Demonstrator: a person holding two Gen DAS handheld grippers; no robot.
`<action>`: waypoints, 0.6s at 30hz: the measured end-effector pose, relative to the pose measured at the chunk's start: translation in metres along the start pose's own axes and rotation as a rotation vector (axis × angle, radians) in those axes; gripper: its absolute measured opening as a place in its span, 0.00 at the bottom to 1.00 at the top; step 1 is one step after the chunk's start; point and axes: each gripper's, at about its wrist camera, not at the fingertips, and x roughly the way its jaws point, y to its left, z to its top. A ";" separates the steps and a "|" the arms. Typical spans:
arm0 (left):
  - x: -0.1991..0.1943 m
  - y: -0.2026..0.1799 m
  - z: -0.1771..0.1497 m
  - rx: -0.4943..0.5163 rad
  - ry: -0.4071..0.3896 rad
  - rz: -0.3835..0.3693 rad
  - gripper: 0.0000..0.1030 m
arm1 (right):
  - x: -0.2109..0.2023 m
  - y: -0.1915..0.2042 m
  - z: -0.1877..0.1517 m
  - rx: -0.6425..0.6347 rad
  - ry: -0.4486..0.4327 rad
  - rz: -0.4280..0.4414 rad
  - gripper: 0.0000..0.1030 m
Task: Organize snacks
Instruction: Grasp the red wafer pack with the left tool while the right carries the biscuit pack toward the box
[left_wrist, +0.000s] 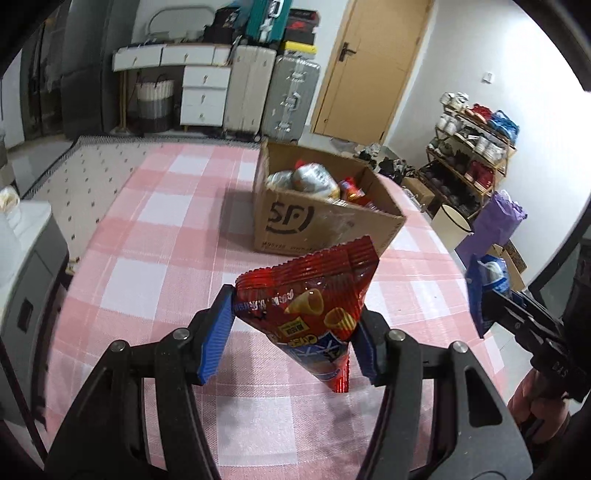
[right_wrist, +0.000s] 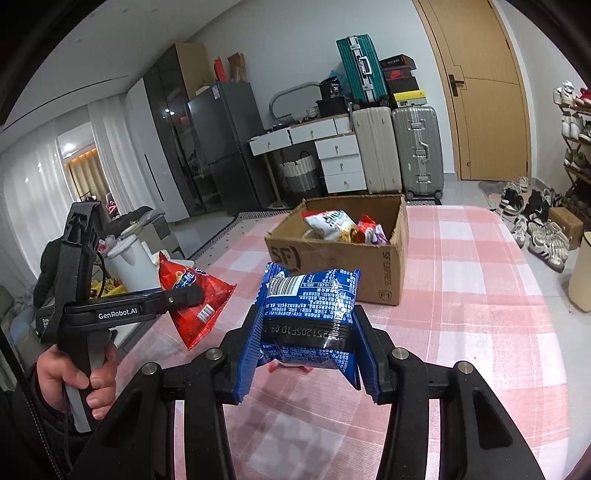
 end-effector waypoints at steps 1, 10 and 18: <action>-0.003 -0.003 0.001 0.008 -0.003 -0.004 0.54 | -0.002 0.000 0.002 0.004 0.001 0.006 0.45; -0.028 -0.021 0.024 0.060 -0.031 -0.016 0.54 | -0.020 0.009 0.023 0.001 -0.028 0.030 0.45; -0.035 -0.024 0.055 0.085 -0.052 -0.007 0.54 | -0.020 0.012 0.056 -0.015 -0.053 0.045 0.45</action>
